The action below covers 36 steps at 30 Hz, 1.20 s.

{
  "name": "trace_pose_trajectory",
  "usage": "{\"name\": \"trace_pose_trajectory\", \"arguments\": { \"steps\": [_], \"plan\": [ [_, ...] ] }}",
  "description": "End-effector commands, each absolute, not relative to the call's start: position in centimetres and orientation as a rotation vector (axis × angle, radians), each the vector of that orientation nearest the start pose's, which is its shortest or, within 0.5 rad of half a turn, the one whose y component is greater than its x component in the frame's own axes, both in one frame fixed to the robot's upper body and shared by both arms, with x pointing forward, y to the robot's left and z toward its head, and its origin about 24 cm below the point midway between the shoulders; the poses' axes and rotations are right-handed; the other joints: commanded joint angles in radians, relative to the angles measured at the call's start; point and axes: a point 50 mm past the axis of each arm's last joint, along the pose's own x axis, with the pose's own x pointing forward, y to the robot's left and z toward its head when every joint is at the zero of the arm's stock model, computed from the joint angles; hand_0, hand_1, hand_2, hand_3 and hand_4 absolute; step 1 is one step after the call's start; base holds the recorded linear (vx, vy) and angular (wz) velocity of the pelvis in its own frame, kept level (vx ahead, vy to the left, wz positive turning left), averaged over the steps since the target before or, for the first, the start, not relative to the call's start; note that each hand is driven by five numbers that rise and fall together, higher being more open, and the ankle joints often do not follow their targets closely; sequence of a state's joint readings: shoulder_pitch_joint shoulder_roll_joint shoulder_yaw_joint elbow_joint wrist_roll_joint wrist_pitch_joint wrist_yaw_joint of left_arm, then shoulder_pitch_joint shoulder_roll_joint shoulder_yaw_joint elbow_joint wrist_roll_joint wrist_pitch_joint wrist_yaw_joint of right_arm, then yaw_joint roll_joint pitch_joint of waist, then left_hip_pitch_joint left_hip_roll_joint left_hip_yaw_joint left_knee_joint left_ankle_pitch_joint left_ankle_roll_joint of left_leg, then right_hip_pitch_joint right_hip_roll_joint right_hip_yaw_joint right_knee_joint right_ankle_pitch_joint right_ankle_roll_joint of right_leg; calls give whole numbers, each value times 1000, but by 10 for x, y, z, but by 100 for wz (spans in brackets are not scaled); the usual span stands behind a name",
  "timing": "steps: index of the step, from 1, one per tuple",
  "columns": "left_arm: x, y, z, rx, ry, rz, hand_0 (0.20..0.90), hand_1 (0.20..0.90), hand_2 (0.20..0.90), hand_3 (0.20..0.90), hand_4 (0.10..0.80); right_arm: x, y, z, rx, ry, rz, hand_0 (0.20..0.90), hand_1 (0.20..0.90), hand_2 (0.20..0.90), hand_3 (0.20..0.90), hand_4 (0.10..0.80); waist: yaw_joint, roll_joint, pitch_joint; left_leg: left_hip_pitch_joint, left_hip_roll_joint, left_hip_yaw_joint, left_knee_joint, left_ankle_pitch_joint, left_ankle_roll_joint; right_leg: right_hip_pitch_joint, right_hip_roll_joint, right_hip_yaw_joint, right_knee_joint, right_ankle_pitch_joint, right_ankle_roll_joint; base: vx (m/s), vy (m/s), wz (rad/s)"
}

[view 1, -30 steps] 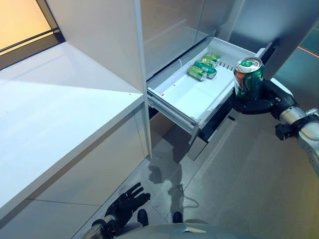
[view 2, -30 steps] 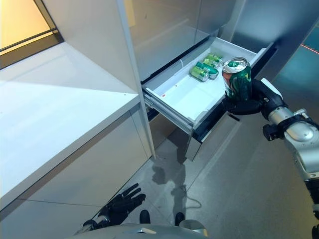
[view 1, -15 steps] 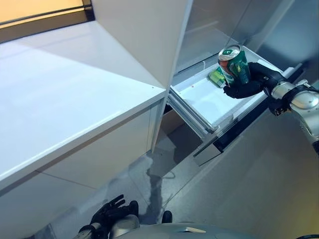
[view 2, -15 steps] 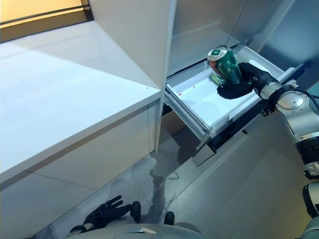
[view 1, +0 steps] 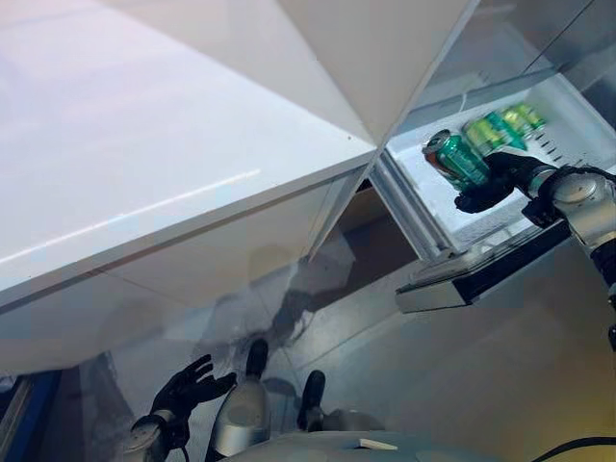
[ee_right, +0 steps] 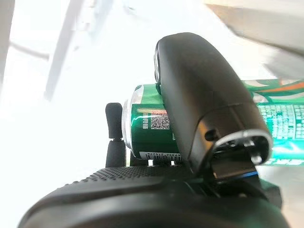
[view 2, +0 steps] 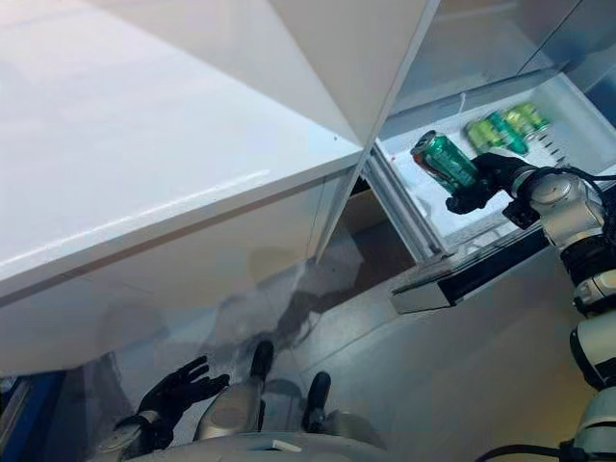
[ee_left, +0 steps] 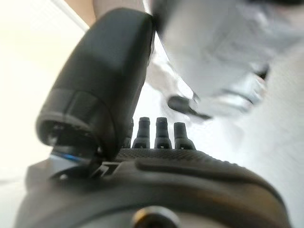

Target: Put drinks into fridge and close the fridge

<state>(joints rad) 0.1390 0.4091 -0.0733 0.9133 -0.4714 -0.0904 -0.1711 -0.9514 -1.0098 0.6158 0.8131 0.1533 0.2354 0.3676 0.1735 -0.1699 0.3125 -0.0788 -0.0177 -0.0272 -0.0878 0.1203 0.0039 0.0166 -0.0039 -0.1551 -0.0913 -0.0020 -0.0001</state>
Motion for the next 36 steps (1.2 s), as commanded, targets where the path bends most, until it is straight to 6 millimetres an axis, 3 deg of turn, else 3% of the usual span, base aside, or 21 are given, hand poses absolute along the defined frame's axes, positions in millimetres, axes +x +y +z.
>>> {"name": "trace_pose_trajectory", "arguments": {
  "steps": [1, 12, 23, 31, 34, 36],
  "plan": [
    [106, 296, -114, -5, 861, 202, 900, 900, 900, 900, 800, 357, -347, 295, -964, 228, -212, 300, 300, 300, 200, 100, 33, 20, -5, -10, -1, -19, 20, -116, -10, -63, 13, -2, 13, 56, 67, -120, -15, 3],
    [117, 296, -107, -34, 793, 207, 900, 900, 900, 900, 800, 347, -381, 283, -901, 403, -374, 300, 300, 300, 200, 100, 67, 54, 59, -74, -17, -45, 19, -92, -18, -119, 4, -35, 21, 62, 59, -31, -3, 8],
    [118, 298, -105, -76, 782, 202, 900, 900, 900, 900, 800, 344, -388, 279, -888, 488, -438, 300, 300, 300, 200, 100, 75, 106, 86, -132, -31, -55, 16, -68, -22, -182, -5, -45, 28, 61, 51, -13, 25, 8],
    [132, 292, -100, -69, 774, 196, 900, 900, 900, 900, 800, 342, -392, 271, -850, 528, -429, 300, 300, 300, 200, 100, 84, 105, 90, -149, -34, -62, 19, -62, -24, -195, -4, -55, 31, 61, 50, -1, -16, 4],
    [133, 292, -99, -68, 775, 193, 900, 900, 900, 900, 800, 340, -395, 268, -842, 548, -441, 380, 380, 380, 293, 193, 86, 109, 91, -152, -35, -64, 19, -59, -23, -198, -3, -58, 33, 60, 50, 0, -1, 1],
    [134, 293, -98, -67, 774, 191, 900, 900, 900, 900, 800, 339, -396, 266, -833, 552, -447, 493, 493, 493, 425, 325, 86, 110, 90, -153, -34, -64, 18, -58, -23, -199, -2, -60, 33, 60, 50, -8, -3, 2]
  ]
}}
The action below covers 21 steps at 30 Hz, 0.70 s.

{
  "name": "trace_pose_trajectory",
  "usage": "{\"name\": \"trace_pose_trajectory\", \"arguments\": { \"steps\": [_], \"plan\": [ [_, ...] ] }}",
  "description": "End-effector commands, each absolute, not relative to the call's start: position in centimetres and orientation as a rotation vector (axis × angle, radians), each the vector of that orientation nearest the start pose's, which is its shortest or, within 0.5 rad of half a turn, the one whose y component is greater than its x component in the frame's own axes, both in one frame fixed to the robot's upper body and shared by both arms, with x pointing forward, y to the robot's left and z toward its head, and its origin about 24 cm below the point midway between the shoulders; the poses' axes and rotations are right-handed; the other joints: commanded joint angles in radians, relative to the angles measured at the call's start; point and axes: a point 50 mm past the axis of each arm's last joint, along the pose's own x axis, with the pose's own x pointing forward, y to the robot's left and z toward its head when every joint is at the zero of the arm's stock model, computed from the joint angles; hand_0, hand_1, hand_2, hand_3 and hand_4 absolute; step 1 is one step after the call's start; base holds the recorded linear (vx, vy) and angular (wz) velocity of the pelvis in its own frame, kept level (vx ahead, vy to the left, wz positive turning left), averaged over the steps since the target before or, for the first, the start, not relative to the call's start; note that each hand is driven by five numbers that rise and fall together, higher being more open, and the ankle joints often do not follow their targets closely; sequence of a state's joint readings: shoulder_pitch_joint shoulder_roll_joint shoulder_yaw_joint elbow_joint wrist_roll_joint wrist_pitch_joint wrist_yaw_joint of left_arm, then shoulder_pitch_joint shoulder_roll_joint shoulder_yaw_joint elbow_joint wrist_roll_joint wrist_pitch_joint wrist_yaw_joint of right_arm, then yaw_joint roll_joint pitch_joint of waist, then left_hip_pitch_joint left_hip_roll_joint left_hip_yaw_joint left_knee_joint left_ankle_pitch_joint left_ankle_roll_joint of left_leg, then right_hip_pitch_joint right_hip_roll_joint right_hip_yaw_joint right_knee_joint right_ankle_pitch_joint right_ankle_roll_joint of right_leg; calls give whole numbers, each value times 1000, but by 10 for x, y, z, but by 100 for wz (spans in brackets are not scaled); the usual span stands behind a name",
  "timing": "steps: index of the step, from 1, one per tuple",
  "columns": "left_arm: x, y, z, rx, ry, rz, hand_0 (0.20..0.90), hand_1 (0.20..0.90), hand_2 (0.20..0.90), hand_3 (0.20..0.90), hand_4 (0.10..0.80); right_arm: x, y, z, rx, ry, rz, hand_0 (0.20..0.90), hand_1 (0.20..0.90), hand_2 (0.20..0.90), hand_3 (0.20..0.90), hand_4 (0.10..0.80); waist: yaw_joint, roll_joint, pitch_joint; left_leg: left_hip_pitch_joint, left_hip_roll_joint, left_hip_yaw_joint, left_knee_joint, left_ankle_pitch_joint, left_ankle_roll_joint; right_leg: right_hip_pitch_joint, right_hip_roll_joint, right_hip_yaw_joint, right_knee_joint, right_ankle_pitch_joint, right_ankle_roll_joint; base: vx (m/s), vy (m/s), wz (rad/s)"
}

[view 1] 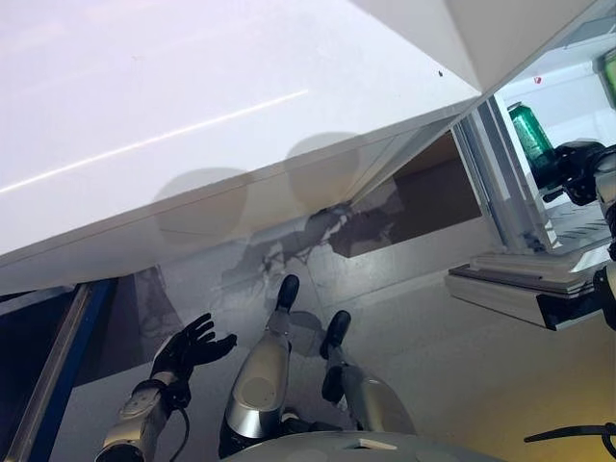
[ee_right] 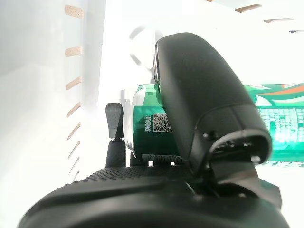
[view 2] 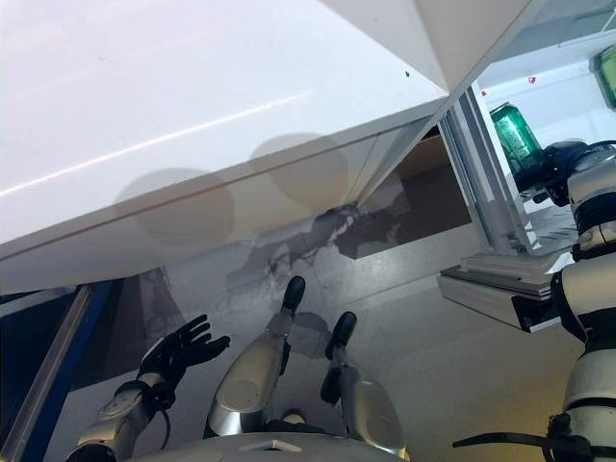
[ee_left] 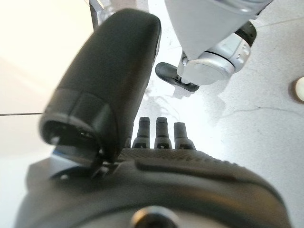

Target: Put drinks into fridge and close the fridge

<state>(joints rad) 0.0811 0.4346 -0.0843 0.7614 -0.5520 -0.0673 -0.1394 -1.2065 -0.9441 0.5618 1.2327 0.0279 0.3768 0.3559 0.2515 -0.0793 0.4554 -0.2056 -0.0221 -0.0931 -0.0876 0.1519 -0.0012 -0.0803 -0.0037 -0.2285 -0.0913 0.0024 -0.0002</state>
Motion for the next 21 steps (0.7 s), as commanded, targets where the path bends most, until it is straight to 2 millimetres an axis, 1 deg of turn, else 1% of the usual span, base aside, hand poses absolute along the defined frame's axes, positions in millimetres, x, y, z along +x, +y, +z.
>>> {"name": "trace_pose_trajectory", "arguments": {
  "steps": [1, 2, 4, 7, 9, 11, 14, 16, 21],
  "plan": [
    [133, 294, -98, -67, 774, 186, 900, 900, 900, 900, 800, 339, -397, 265, -833, 551, -451, 702, 702, 702, 669, 569, 8, 21, -52, -26, -30, 2, 18, -90, -18, -103, -2, 13, 34, 55, 50, -20, -4, 5],
    [132, 294, -98, -67, 774, 185, 900, 900, 900, 900, 800, 339, -397, 263, -829, 550, -451, 818, 818, 818, 804, 704, 8, 21, -52, -25, -30, 2, 17, -89, -17, -103, -2, 13, 34, 55, 50, -15, -1, 4],
    [133, 294, -98, -66, 774, 184, 900, 900, 900, 900, 800, 339, -397, 261, -829, 549, -455, 900, 900, 900, 900, 800, 8, 21, -54, -25, -30, 2, 17, -89, -17, -103, -2, 13, 34, 55, 49, 0, 0, 0],
    [131, 294, -97, -65, 776, 180, 900, 900, 900, 900, 800, 339, -397, 262, -820, 535, -471, 900, 900, 900, 900, 800, 8, 21, -55, -24, -30, 6, 18, -89, -18, -101, -3, 13, 34, 56, 50, 0, 0, 0],
    [132, 291, -97, -68, 781, 180, 900, 900, 900, 900, 800, 339, -398, 260, -825, 535, -474, 900, 900, 900, 900, 800, 7, 24, -59, -21, -30, 6, 17, -90, -16, -100, -3, 15, 35, 56, 53, 0, 0, 0],
    [136, 292, -94, -63, 793, 188, 900, 900, 900, 900, 800, 341, -395, 257, -822, 542, -471, 900, 900, 900, 900, 800, 7, 19, -67, -15, -30, 9, 19, -95, -15, -95, -3, 18, 38, 52, 51, 21, -2, 0],
    [142, 297, -92, -53, 805, 206, 900, 900, 900, 900, 800, 342, -392, 263, -811, 539, -453, 900, 900, 900, 900, 800, 2, 3, -80, -9, -21, 17, 20, -102, -15, -92, 0, 21, 39, 48, 47, 33, -37, 0],
    [147, 301, -91, -55, 810, 225, 900, 900, 900, 900, 800, 343, -389, 272, -804, 521, -433, 900, 900, 900, 900, 800, -9, -8, -88, -3, -14, 28, 18, -104, -14, -92, 3, 27, 40, 51, 46, -4, -7, -5],
    [152, 304, -93, -57, 829, 235, 900, 900, 900, 900, 800, 347, -384, 277, -811, 465, -399, 900, 900, 900, 900, 800, -36, -14, -104, 15, -7, 48, 12, -108, -13, -88, 4, 41, 39, 54, 48, -22, 28, -10]
  ]
}}
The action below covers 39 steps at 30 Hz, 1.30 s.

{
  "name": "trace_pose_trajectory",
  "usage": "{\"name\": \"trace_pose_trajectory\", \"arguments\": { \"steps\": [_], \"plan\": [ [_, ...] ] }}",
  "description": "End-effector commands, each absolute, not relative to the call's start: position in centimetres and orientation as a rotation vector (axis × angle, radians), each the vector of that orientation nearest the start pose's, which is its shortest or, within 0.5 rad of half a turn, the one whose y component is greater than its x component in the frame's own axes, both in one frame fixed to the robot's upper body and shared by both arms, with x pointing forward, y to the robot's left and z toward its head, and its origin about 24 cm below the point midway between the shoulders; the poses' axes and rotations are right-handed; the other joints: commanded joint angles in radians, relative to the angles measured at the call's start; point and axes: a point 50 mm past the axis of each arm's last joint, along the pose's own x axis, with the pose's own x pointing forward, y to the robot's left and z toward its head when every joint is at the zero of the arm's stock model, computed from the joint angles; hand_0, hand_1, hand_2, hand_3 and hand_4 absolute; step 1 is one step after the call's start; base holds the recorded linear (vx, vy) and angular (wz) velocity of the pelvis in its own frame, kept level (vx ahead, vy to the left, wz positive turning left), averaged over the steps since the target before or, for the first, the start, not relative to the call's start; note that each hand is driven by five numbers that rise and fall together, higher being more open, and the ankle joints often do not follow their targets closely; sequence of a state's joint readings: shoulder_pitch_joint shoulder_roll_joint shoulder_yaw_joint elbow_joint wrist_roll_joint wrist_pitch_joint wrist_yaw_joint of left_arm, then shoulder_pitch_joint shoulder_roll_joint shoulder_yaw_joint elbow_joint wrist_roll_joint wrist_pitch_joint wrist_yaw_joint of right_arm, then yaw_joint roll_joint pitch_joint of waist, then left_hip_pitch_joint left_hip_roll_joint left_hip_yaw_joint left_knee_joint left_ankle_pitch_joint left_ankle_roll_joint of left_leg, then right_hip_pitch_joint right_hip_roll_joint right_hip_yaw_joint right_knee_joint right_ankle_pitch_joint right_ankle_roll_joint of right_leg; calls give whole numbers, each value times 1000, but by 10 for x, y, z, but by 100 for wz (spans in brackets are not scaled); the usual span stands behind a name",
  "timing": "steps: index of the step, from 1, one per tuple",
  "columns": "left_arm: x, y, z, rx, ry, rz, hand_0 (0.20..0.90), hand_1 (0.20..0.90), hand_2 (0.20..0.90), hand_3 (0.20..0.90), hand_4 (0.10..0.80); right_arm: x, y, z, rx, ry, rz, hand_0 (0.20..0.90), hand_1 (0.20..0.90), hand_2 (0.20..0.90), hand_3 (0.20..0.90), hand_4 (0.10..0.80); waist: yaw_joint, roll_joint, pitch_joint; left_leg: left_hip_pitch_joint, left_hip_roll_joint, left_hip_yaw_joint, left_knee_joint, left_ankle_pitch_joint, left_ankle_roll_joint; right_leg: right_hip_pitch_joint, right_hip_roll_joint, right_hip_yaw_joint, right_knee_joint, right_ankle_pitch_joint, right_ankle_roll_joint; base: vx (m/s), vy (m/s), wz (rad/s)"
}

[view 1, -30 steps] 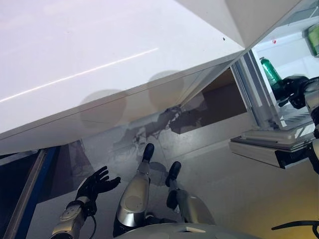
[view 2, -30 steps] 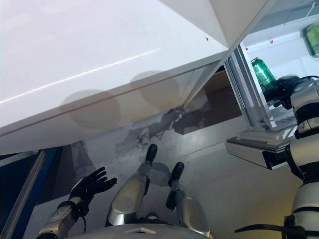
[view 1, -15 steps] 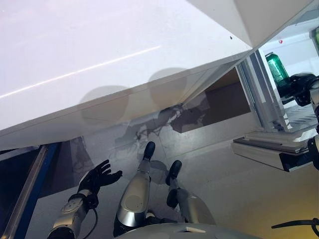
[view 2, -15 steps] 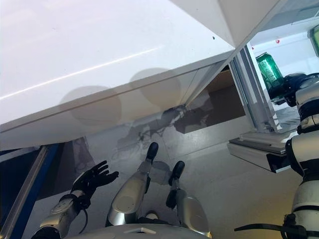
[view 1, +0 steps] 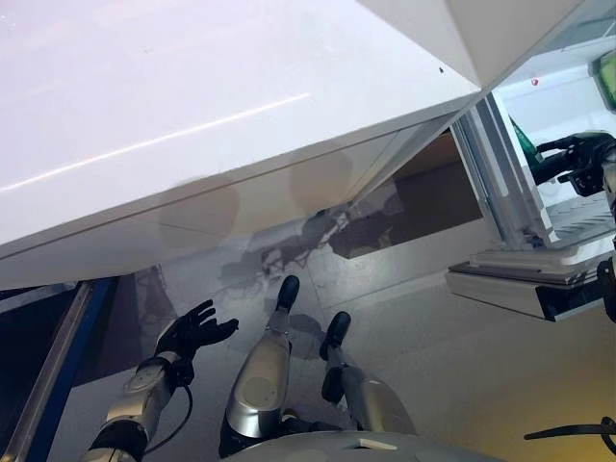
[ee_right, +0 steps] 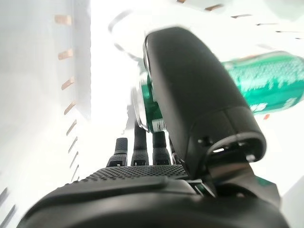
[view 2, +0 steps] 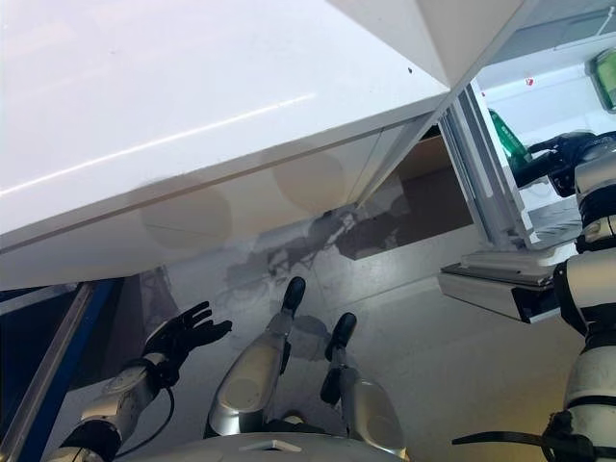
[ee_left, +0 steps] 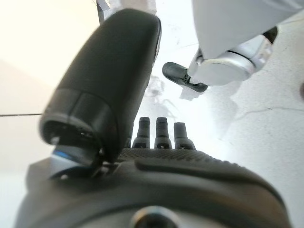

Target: Put drinks into fridge and close the fridge

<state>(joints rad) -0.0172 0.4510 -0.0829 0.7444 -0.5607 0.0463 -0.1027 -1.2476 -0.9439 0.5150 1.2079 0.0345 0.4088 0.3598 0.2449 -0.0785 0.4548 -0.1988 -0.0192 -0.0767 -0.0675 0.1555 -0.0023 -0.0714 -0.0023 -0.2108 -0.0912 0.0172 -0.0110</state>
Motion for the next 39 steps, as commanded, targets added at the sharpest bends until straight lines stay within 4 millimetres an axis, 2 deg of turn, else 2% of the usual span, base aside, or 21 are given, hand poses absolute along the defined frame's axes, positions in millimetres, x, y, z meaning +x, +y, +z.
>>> {"name": "trace_pose_trajectory", "arguments": {
  "steps": [1, 4, 7, 14, 17, 21, 25, 26, 27, 30, 33, 39],
  "plan": [
    [152, 304, -94, -54, 835, 236, 900, 900, 900, 900, 800, 348, -383, 278, -819, 444, -397, 900, 900, 900, 900, 800, -37, -15, -108, 16, -8, 37, -9, -114, -11, -93, 3, 28, 38, 40, 59, -14, 41, -11],
    [152, 304, -97, -44, 858, 236, 900, 900, 900, 900, 800, 352, -378, 283, -828, 354, -394, 900, 900, 900, 900, 800, -53, -15, -121, 33, -6, 50, -11, -118, -10, -81, 2, 37, 35, 40, 61, -4, 39, -9],
    [147, 302, -103, -33, 890, 225, 900, 900, 900, 900, 800, 357, -364, 297, -812, 167, -398, 900, 900, 900, 900, 800, -80, -13, -144, 59, -4, 67, -15, -124, -9, -64, 0, 50, 32, 41, 65, -1, 45, -7],
    [141, 293, -112, -33, 929, 187, 900, 900, 900, 900, 800, 354, -342, 307, -757, -121, -402, 900, 900, 900, 900, 800, -146, -3, -192, 106, -3, 99, -17, -140, -6, -39, -5, 82, 30, 42, 77, 2, 35, -16],
    [136, 286, -118, -30, 957, 155, 900, 900, 900, 900, 800, 345, -332, 304, -720, -246, -395, 900, 900, 900, 900, 800, -184, 4, -222, 129, -1, 120, -18, -150, -3, -25, -5, 108, 26, 41, 85, 15, 28, -21],
    [128, 274, -127, -36, 1003, 105, 900, 900, 900, 900, 800, 327, -315, 289, -660, -404, -372, 900, 900, 900, 900, 800, -246, 28, -267, 163, -2, 146, -20, -166, 5, -9, -4, 151, 23, 39, 94, 17, 38, -27],
    [122, 266, -133, -51, 1027, 93, 900, 900, 900, 900, 800, 311, -307, 262, -572, -461, -364, 900, 900, 900, 900, 800, -298, 43, -298, 190, -1, 174, -20, -184, 10, 0, -2, 182, 22, 36, 99, 18, 29, -30],
    [120, 263, -135, -58, 1034, 93, 900, 900, 900, 900, 800, 306, -306, 249, -519, -464, -365, 900, 900, 900, 900, 800, -313, 49, -307, 199, -1, 180, -20, -189, 12, 3, -1, 191, 23, 35, 100, 67, 42, -50],
    [117, 259, -138, -72, 1047, 93, 900, 900, 900, 900, 800, 300, -304, 226, -446, -445, -354, 900, 900, 900, 900, 800, -332, 57, -318, 212, -3, 189, -19, -197, 16, 8, -1, 204, 28, 31, 100, 80, 35, -44],
    [110, 253, -142, -86, 1073, 95, 900, 900, 900, 900, 800, 288, -301, 193, -399, -398, -344, 900, 900, 900, 900, 800, -353, 67, -333, 234, -6, 202, -12, -210, 23, 21, -1, 222, 38, 22, 100, 84, 21, -42],
    [102, 245, -147, -94, 1105, 106, 900, 900, 900, 900, 800, 273, -299, 149, -330, -311, -338, 900, 900, 900, 900, 800, -371, 78, -345, 267, -13, 219, 9, -235, 38, 44, -3, 244, 64, 2, 95, 82, 7, -32],
    [87, 240, -153, -95, 1170, 137, 900, 900, 900, 900, 800, 258, -287, 85, -281, -111, -310, 900, 900, 900, 900, 800, -385, 79, -336, 281, -25, 214, 158, -302, 54, 74, -6, 245, 182, -60, 69, 138, -14, -18]
  ]
}}
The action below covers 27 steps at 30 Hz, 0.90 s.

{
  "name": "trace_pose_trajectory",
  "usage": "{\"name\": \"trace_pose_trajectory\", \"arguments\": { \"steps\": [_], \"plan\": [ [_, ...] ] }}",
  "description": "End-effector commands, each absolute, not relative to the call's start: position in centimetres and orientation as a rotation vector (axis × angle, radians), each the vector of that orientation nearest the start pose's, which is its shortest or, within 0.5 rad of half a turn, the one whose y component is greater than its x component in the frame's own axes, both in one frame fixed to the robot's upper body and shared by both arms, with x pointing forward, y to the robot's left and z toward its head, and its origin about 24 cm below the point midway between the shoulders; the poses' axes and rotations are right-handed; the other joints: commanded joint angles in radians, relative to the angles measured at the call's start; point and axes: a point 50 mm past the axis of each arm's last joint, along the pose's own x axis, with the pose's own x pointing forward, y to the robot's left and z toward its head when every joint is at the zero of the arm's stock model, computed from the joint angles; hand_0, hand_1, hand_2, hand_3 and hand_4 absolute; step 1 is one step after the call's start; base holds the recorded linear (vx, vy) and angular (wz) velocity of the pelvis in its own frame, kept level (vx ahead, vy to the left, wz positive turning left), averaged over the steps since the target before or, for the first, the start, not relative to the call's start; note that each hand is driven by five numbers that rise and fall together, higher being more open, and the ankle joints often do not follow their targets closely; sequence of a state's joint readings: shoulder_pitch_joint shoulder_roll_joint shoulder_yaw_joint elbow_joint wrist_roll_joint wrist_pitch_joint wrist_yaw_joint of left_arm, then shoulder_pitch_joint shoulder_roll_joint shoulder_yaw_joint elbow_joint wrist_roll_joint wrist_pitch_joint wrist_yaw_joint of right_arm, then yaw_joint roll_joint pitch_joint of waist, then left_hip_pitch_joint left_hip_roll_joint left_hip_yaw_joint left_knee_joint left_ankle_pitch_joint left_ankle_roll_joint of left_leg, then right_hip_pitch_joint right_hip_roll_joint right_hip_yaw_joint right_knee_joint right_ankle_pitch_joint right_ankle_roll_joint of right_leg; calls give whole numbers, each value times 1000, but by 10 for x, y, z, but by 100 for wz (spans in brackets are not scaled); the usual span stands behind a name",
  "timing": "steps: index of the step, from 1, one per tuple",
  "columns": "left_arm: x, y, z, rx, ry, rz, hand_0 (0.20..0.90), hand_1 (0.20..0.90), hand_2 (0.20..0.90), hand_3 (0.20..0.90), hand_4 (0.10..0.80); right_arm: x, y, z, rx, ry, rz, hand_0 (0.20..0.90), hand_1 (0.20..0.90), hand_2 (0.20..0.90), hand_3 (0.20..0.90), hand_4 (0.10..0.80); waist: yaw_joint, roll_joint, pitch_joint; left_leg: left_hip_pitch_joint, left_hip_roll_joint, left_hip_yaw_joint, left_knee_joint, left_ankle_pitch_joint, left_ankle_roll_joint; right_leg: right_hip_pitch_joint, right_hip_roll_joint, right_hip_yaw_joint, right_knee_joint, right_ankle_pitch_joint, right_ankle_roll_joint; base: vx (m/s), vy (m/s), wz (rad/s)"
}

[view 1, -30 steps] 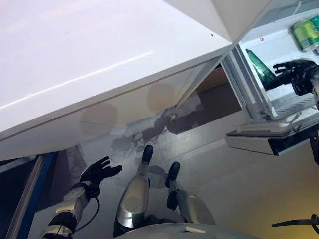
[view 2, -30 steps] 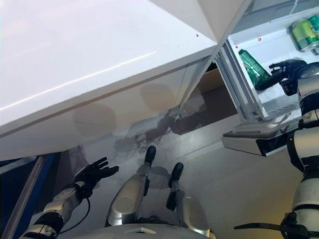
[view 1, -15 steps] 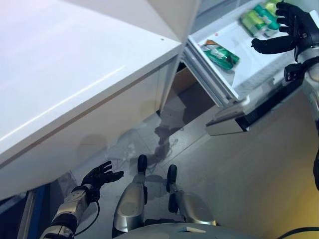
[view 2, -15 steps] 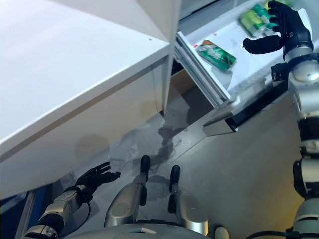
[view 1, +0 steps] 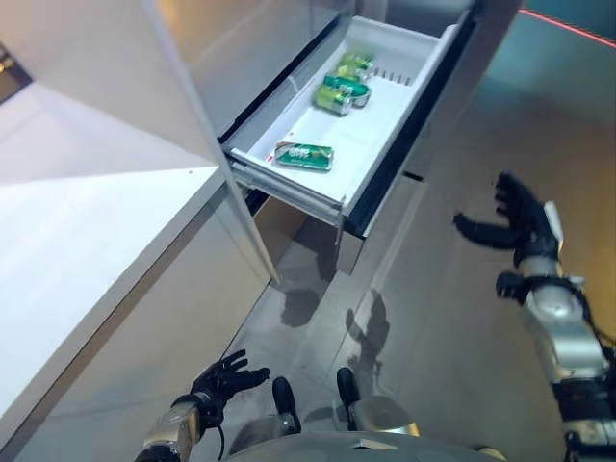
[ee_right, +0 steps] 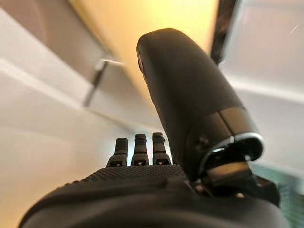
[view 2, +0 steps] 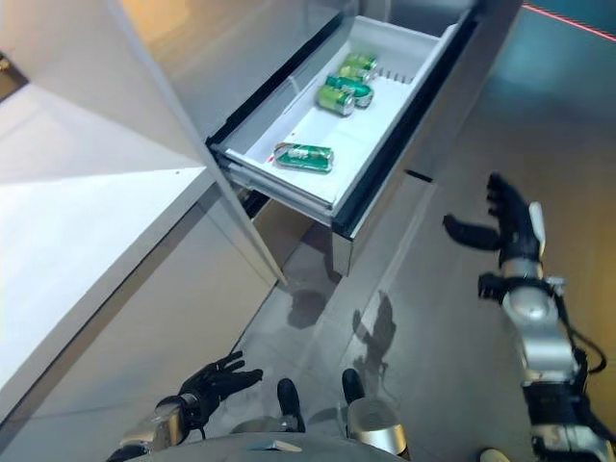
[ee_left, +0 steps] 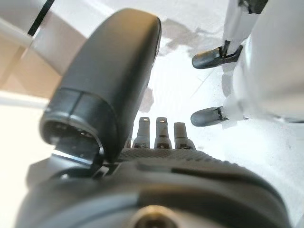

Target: Put drinks into fridge and close the fridge

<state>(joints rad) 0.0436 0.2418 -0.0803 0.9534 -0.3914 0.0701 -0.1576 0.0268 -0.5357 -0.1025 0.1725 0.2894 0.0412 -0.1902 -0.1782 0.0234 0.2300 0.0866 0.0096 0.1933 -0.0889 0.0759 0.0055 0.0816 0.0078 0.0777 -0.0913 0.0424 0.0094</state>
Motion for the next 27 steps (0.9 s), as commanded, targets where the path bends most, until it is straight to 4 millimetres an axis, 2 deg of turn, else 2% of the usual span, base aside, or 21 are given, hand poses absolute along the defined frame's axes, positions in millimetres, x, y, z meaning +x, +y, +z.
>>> {"name": "trace_pose_trajectory", "arguments": {
  "steps": [1, 2, 6, 11, 17, 24, 27],
  "plan": [
    [86, 240, -154, -94, 1174, 138, 900, 900, 900, 900, 800, 258, -286, 81, -281, -101, -306, 900, 900, 900, 900, 800, 38, -23, -110, -2, -54, -58, 185, -226, 48, -77, -16, -45, 189, -90, 47, 195, -16, 4],
    [81, 240, -155, -94, 1190, 147, 900, 900, 900, 900, 800, 255, -281, 68, -277, -54, -286, 900, 900, 900, 900, 800, 37, -23, -106, 6, -56, -64, 209, -241, 52, -67, -17, -50, 213, -106, 40, 187, -8, 6],
    [75, 236, -158, -91, 1224, 152, 900, 900, 900, 900, 800, 251, -264, 45, -266, 16, -207, 900, 900, 900, 900, 800, 43, -23, -99, 25, -63, -91, 258, -264, 56, -40, -23, -67, 260, -136, 27, 171, 2, 16],
    [72, 231, -160, -93, 1241, 157, 900, 900, 900, 900, 800, 258, -246, 41, -284, 6, -114, 900, 900, 900, 900, 800, 58, -16, -87, 19, -72, -112, 311, -281, 56, -29, -39, -88, 296, -157, 16, 108, 27, 24],
    [77, 226, -160, -83, 1233, 152, 900, 900, 900, 900, 800, 274, -220, 56, -307, -78, -21, 900, 900, 900, 900, 800, 84, -1, -50, -36, -84, -136, 395, -300, 62, -57, -54, -101, 358, -182, -1, 1, 41, 20],
    [92, 226, -157, -73, 1201, 148, 900, 900, 900, 900, 800, 303, -180, 96, -316, -233, 90, 900, 900, 900, 900, 800, 119, 16, 11, -123, -103, -149, 504, -323, 70, -107, -79, -115, 445, -204, -22, -40, 60, 7],
    [91, 225, -158, -76, 1208, 143, 900, 900, 900, 900, 800, 310, -166, 104, -322, -252, 129, 900, 900, 900, 900, 800, 132, 21, 27, -136, -107, -154, 538, -330, 71, -110, -87, -118, 472, -208, -26, 68, 64, 4]
  ]
}}
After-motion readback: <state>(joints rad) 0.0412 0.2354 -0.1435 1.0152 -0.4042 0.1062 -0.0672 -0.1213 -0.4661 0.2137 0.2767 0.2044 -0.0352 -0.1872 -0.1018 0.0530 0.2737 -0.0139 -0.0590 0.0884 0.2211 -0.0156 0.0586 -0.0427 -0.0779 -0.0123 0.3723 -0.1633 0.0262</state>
